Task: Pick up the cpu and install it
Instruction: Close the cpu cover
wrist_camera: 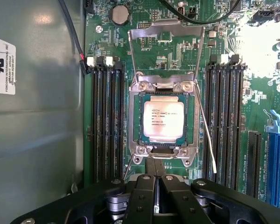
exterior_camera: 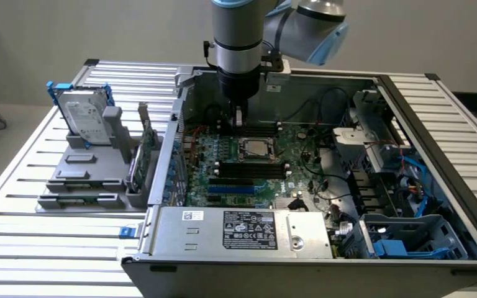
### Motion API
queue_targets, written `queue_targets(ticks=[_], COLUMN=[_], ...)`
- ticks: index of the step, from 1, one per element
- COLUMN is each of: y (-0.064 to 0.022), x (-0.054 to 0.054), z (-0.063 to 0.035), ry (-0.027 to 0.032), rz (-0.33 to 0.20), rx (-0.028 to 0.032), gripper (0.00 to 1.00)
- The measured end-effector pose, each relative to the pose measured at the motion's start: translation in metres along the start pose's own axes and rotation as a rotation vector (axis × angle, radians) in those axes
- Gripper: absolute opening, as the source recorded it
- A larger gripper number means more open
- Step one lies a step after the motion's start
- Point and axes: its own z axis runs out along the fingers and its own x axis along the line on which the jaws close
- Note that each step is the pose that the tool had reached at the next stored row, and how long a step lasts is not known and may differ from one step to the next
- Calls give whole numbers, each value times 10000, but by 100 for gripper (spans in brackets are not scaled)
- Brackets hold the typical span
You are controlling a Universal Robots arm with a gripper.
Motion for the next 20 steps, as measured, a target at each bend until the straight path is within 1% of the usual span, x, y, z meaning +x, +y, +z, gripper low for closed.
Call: queue_targets(ticks=[6,8,10,12,15,20], y=[0,26,90,179,318,550], x=[-3,-21,-43,-57,-69,-73], z=[-1,-1,0,2,-18,-115], ry=[1,38,87,122,138,151], rz=[0,3,6,7,8,2], rx=[1,1,0,-1,1,13], gripper=[11,11,11,11,11,11])
